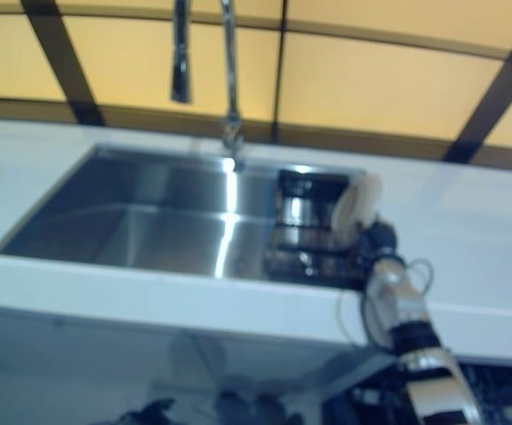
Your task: Take plates into dishwasher
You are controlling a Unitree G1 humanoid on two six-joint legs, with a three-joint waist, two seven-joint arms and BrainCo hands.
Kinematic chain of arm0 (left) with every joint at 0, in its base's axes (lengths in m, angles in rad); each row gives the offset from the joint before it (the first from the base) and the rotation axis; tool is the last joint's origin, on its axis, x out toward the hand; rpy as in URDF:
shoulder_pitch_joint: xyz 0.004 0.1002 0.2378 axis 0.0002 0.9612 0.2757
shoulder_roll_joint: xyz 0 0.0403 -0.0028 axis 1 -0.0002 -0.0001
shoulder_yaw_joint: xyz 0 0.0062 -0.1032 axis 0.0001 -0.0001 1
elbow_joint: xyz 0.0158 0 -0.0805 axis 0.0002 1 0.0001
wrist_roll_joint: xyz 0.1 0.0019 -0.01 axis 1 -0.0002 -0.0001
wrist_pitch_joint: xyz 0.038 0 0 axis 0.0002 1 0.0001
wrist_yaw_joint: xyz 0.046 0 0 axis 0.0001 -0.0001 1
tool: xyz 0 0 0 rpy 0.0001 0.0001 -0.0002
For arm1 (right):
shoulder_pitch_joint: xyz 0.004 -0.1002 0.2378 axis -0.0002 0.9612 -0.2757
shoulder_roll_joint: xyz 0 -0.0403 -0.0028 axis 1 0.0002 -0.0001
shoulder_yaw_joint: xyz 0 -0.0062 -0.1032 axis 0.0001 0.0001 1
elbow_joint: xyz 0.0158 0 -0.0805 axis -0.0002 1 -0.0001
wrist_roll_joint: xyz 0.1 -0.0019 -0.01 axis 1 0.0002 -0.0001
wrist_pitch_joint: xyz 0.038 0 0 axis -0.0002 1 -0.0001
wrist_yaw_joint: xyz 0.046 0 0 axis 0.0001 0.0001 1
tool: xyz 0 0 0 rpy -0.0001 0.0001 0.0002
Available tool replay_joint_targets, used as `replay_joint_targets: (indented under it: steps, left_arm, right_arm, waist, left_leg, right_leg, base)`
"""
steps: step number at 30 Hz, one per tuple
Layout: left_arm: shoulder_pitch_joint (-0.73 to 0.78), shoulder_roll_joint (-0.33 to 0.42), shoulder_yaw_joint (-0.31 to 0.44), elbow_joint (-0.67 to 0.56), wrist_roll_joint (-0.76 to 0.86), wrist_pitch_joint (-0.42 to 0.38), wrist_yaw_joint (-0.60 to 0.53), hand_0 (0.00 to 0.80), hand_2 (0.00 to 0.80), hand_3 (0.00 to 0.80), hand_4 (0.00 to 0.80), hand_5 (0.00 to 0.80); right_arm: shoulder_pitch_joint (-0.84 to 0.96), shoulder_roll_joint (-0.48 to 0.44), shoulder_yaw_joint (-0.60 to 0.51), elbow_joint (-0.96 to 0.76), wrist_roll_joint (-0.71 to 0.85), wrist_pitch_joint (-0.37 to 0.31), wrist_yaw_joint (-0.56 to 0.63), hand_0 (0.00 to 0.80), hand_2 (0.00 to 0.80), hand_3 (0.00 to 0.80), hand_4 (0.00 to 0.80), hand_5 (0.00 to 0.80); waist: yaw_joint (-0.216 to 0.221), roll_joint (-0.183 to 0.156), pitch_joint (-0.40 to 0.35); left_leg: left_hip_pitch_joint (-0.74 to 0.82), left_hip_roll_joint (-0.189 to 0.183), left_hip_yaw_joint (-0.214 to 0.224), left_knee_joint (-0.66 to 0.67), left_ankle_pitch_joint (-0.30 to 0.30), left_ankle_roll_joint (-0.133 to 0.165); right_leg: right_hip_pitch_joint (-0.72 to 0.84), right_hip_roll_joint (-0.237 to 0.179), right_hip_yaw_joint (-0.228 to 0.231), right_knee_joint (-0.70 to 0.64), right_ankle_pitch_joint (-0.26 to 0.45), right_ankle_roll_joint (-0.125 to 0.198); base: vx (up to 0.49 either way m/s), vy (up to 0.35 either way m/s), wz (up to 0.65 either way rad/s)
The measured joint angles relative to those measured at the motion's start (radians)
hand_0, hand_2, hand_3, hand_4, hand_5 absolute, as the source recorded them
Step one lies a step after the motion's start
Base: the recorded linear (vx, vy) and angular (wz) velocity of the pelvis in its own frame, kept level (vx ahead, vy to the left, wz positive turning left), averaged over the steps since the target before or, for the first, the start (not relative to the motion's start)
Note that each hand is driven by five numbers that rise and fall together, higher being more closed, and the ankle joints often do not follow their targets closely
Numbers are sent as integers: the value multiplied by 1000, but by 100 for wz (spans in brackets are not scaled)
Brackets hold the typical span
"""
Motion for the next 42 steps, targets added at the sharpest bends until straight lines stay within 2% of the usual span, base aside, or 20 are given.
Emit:
replay_joint_targets:
  steps: [12,21,32,42]
  left_arm:
    - [-5,0,2,-6,1,-1,-1,0,0,0,0,0]
    - [-5,4,4,-7,1,-2,-2,0,0,0,0,0]
    - [-10,17,7,-15,2,-3,-3,0,0,0,0,0]
    - [-9,18,8,-15,2,-3,-3,0,0,0,0,0]
  right_arm:
    - [-23,-44,10,1,-90,21,70,800,800,800,800,800]
    - [-45,-94,31,14,-108,80,156,800,800,800,800,800]
    - [-50,-115,31,22,-108,108,174,800,800,800,800,800]
    - [-50,-115,31,22,-108,112,171,800,800,800,800,800]
  waist:
    - [6,1,14]
    - [7,-6,16]
    - [25,-30,21]
    - [25,-31,21]
  left_leg:
    - [0,0,0,0,0,0]
    - [1,0,0,0,0,0]
    - [2,-1,0,1,0,0]
    - [3,0,0,1,0,0]
  right_leg:
    - [1,0,-1,0,0,0]
    - [2,1,-1,1,0,0]
    - [3,0,-1,3,2,-2]
    - [4,0,-1,3,3,-4]
  base:
    - [0,0,0]
    - [0,0,0]
    - [0,0,0]
    - [0,0,0]
